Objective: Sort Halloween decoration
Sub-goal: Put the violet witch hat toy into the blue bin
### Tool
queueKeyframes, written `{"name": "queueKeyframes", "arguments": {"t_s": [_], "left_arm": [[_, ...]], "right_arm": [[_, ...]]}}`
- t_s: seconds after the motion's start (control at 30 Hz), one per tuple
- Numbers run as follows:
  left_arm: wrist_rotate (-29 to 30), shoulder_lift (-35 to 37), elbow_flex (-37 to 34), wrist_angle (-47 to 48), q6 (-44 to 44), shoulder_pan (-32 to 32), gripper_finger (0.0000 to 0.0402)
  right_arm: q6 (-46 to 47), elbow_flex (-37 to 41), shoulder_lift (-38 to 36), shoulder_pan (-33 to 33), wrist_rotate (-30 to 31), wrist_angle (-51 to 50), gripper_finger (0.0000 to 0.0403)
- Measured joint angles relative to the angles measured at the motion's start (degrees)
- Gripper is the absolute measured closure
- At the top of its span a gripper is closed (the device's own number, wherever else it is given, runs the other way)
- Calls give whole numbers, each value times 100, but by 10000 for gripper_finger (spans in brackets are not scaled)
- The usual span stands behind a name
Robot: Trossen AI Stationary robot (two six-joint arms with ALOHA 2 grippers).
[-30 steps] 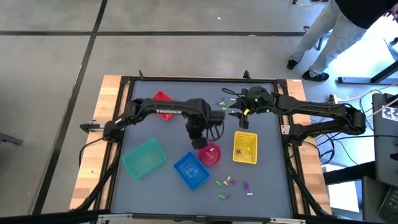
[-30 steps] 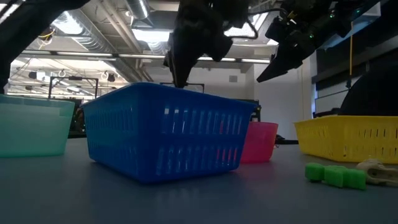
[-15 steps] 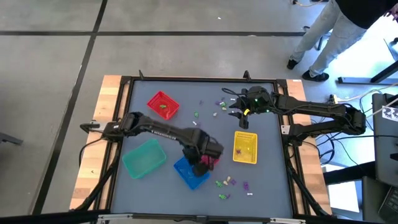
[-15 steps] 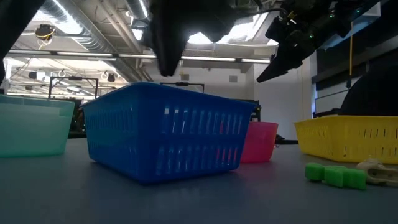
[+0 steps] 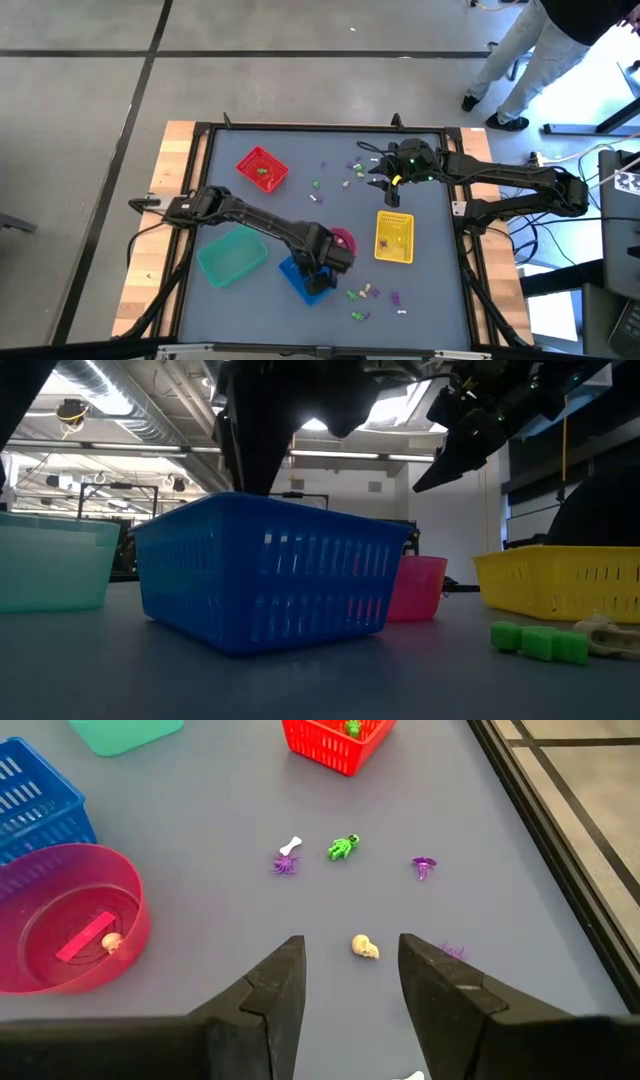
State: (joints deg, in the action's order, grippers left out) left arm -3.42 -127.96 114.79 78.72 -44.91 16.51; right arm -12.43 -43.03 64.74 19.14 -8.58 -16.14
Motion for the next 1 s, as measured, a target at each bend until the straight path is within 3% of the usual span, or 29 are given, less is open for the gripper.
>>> {"name": "queueKeyframes", "arguments": {"t_s": [0.13, 0.23, 0.3, 0.63, 0.8, 1.0], "left_arm": [[113, 0, -32, -2, -4, -45, 246], [604, 3, -35, -15, 263, -108, 238], [905, 35, -38, -13, 653, -138, 237], [1314, 729, -189, 97, 2656, -710, 237], [1590, 1703, -1258, -323, 2747, -1036, 237], [1330, 3089, -3276, -2717, 2872, -1398, 237]], "right_arm": [[2, 0, 1, 0, 2, 0, 244], [2, 0, 0, 0, 7, 2, 244], [2, 0, 0, 2, 10, 2, 244], [14, 0, -1, 2, 398, 66, 244], [-30, 0, -1, 2, 624, 154, 244], [-329, -185, 59, 39, 678, 283, 244]]}}
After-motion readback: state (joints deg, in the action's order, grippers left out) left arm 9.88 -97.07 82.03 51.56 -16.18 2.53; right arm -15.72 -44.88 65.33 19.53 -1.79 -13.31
